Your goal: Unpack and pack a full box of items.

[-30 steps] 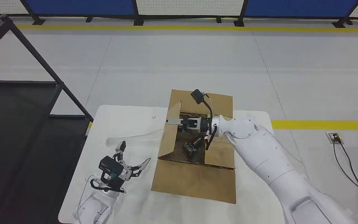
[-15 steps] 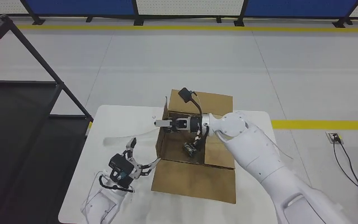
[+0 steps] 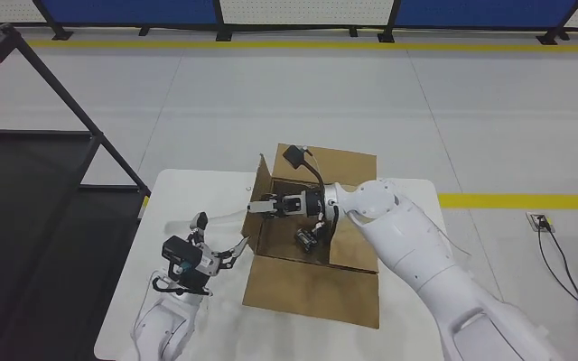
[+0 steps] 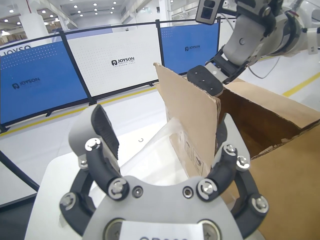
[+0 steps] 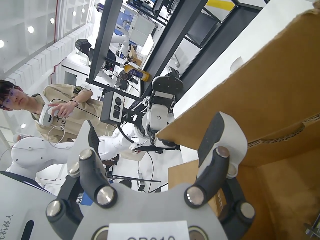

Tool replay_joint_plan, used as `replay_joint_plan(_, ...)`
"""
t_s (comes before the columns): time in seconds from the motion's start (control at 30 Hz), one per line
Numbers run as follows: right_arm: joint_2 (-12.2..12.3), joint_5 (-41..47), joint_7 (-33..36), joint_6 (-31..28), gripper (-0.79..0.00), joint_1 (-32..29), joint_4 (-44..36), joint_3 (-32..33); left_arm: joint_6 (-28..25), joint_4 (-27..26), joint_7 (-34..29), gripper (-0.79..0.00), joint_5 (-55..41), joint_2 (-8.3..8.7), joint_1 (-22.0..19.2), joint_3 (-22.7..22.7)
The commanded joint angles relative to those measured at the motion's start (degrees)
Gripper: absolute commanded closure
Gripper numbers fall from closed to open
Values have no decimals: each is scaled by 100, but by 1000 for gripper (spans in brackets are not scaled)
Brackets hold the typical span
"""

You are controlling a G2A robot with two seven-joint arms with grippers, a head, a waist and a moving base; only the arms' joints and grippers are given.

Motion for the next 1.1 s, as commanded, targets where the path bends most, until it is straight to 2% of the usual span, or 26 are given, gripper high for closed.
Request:
replay_joint_plan(0.0,-7,23,72,-29,-785,9,40,27,49,24,-20,-785,-39,-5,1,-30)
replay_joint_plan(0.23,31,16,135,-240,-785,43,228,214,-45,45,9,-785,-444,-16,127,-173)
replay_joint_plan(0.5,237,-99,204,-552,-785,-88,258,572,51,177,-224,-785,-1003,-26,216,-460)
replay_joint_plan(0.8,454,-260,201,-476,-785,-379,-42,893,-374,429,-761,-785,-1623,-11,169,-710)
replay_joint_plan(1.07,593,-464,196,-354,-785,-627,-394,1078,-487,796,-1127,-785,-1414,5,67,-701)
